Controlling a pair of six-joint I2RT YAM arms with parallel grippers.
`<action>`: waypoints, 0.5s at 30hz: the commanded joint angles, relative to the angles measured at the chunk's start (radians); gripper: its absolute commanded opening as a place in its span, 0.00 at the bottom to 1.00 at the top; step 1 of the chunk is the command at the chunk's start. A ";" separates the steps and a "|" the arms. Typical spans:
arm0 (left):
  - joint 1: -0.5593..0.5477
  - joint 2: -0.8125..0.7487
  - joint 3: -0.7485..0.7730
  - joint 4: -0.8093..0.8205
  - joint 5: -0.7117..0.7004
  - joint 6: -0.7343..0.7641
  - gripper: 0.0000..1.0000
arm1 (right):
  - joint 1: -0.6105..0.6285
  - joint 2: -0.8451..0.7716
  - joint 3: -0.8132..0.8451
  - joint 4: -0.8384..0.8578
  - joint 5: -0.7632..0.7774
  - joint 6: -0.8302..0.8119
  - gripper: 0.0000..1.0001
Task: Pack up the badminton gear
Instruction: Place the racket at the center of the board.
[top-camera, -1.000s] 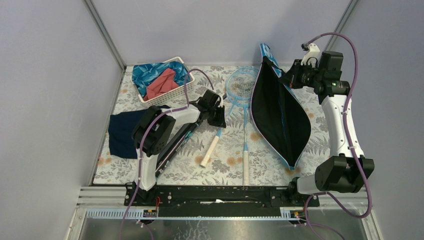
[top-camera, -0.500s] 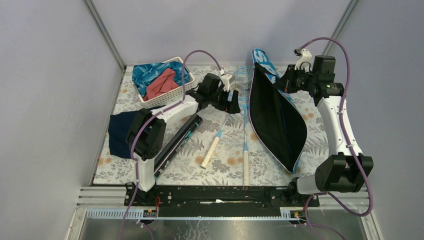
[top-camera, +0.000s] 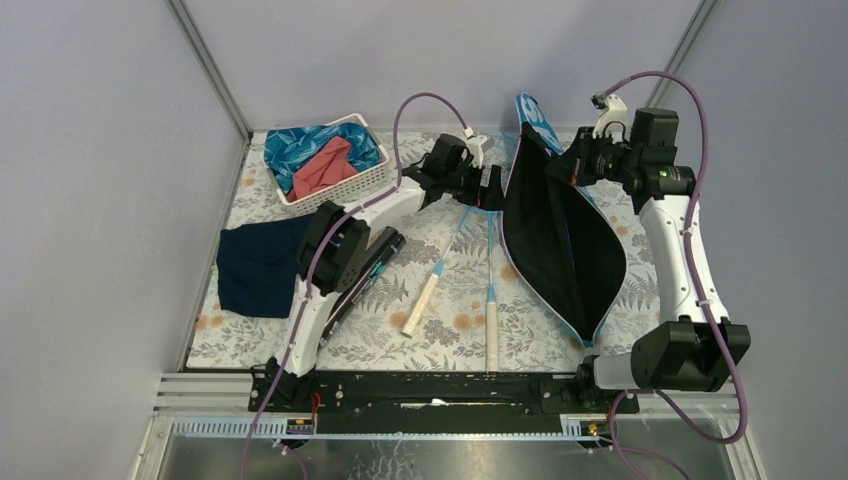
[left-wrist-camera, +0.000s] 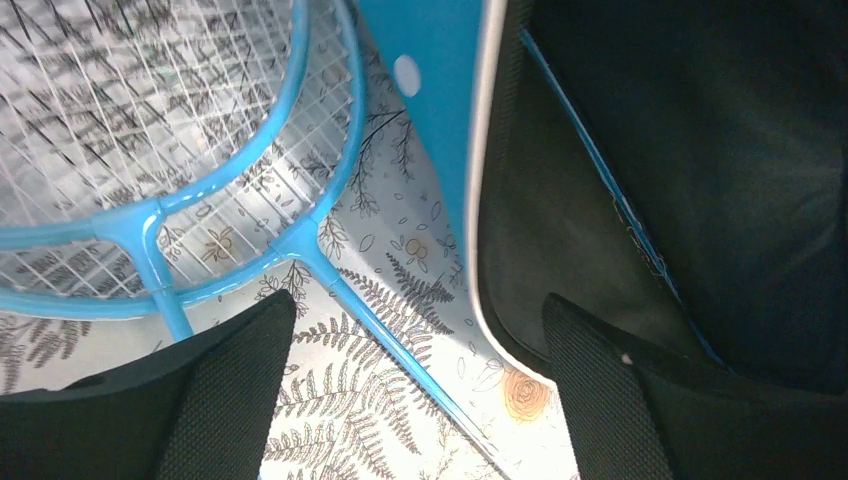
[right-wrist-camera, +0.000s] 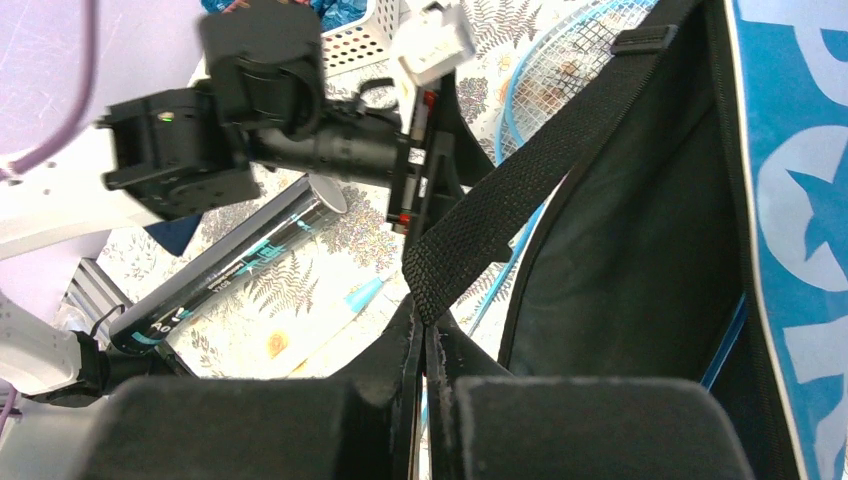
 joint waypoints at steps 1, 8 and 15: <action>-0.014 0.036 0.056 0.096 0.004 -0.063 0.93 | 0.006 -0.042 0.065 -0.016 -0.045 0.006 0.00; -0.042 0.101 0.117 0.143 0.051 -0.132 0.79 | 0.006 -0.033 0.084 -0.030 -0.057 0.012 0.00; -0.053 0.143 0.134 0.209 0.097 -0.204 0.47 | 0.009 -0.031 0.078 -0.018 -0.071 0.036 0.00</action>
